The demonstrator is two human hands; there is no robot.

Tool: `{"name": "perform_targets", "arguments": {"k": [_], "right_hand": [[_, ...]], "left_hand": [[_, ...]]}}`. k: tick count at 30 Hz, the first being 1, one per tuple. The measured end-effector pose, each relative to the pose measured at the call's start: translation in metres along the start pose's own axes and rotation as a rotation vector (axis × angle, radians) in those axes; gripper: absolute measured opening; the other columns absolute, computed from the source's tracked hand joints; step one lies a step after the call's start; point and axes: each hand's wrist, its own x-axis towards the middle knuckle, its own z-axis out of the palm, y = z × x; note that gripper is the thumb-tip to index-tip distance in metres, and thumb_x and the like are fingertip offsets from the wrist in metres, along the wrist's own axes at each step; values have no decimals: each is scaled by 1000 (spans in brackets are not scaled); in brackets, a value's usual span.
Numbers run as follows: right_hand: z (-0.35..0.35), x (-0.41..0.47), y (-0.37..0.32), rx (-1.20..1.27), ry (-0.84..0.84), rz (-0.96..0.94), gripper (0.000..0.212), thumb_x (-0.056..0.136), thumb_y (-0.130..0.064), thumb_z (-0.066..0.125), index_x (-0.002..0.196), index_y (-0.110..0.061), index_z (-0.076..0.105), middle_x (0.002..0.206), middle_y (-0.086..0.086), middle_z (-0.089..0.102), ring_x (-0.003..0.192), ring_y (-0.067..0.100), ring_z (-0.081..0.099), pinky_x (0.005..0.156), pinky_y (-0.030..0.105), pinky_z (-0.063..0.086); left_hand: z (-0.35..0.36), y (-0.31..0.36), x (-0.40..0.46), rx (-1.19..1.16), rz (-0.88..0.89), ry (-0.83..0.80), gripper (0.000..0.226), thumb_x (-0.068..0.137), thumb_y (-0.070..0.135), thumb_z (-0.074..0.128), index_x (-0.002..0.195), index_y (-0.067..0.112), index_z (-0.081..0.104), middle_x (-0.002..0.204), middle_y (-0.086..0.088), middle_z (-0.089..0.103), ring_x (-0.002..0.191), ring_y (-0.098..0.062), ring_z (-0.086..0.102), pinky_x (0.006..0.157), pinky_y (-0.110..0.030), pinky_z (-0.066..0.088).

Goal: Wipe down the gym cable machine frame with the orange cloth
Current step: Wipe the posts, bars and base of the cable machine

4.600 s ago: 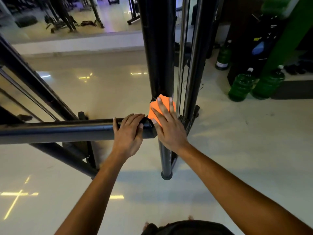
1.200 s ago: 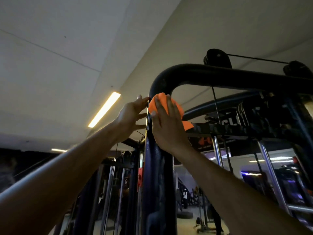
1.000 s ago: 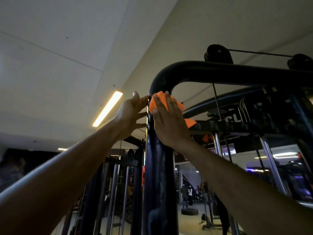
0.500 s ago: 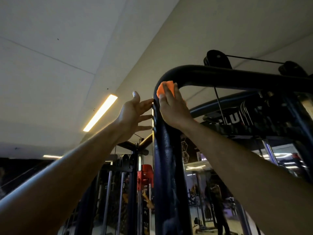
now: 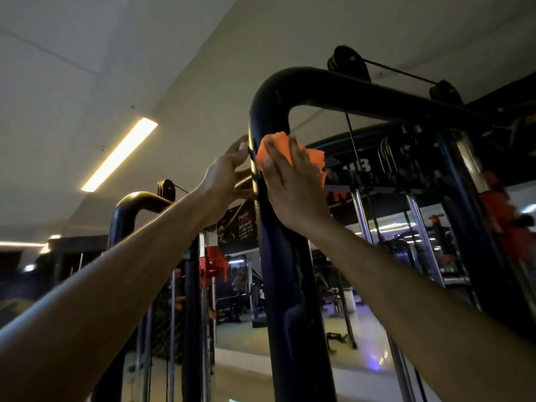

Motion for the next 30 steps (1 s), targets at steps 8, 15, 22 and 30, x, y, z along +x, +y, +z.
{"name": "perform_targets", "arguments": {"k": [8, 15, 22, 30], "right_hand": [[15, -116, 5, -41, -12, 11, 55, 118, -48, 32, 170, -50, 16, 180, -18, -15, 168, 23, -11, 128, 67, 27], [15, -64, -6, -72, 21, 70, 58, 117, -48, 31, 172, -42, 13, 182, -5, -7, 168, 31, 0, 127, 67, 31], [20, -200, -7, -138, -34, 111, 58, 117, -52, 25, 171, -49, 5, 180, -12, -17, 168, 26, -10, 131, 65, 22], [16, -113, -5, -123, 4, 86, 57, 117, -52, 22, 172, -43, 13, 182, -2, -6, 167, 36, 5, 126, 67, 31]], "left_hand": [[3, -14, -16, -124, -27, -2, 34, 117, 28, 38, 142, 38, 58, 110, 18, 72, 105, -11, 71, 86, -35, 57], [0, -25, -35, -120, -57, -26, 35, 115, 36, 44, 146, 39, 60, 116, 15, 78, 118, -18, 72, 98, -41, 58], [3, -41, -56, -85, -49, -110, 51, 112, 24, 53, 161, 40, 45, 135, 21, 61, 126, -13, 62, 107, -46, 51], [10, -38, -72, -141, -106, -46, 35, 115, 28, 47, 145, 42, 59, 130, 13, 70, 122, -15, 67, 105, -45, 55]]}}
